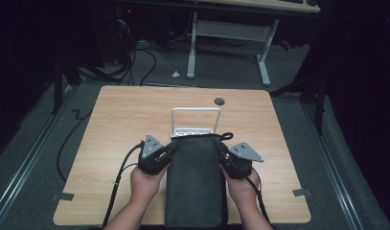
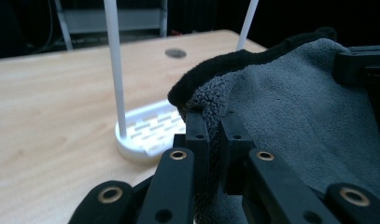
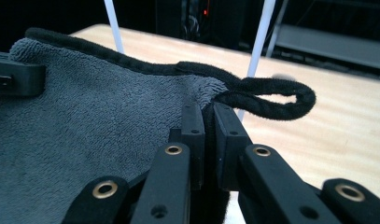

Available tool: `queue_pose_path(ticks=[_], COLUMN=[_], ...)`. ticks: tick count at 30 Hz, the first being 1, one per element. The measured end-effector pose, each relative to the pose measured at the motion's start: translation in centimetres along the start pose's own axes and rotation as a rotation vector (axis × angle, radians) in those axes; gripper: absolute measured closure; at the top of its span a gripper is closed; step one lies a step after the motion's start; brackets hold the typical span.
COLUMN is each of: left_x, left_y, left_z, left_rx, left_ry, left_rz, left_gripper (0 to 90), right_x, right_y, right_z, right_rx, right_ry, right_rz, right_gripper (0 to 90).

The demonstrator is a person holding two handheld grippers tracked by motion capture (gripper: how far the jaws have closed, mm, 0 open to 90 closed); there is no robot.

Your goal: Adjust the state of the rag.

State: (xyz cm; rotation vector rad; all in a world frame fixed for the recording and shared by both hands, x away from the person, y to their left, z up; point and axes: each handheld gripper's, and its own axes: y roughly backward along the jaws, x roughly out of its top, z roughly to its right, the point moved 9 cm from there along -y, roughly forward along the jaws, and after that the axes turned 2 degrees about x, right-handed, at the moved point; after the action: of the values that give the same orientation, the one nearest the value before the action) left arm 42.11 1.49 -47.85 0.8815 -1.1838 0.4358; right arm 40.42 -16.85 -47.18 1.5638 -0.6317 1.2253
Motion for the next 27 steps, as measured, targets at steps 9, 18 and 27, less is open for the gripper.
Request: queue_pose_path(ticks=[9,18,27], left_x=[3.2,6.2,8.7], left_y=[0.9,1.7,2.4], left_z=[0.0,0.0,-0.3], left_rx=[0.007,0.016,0.023], left_ry=[-0.021,-0.048,-0.057], left_rz=[0.066,0.124,0.175], left_gripper=[84.6,84.7,84.7], right_x=[3.5,6.3,9.0], right_y=[1.3,1.9,2.5], right_z=[-0.1,0.1,0.1], right_rx=[-0.008,-0.019,-0.026], right_ry=[0.019,0.038,0.053], right_rz=[0.102,0.161,0.212], right_gripper=[84.7,84.7,84.7])
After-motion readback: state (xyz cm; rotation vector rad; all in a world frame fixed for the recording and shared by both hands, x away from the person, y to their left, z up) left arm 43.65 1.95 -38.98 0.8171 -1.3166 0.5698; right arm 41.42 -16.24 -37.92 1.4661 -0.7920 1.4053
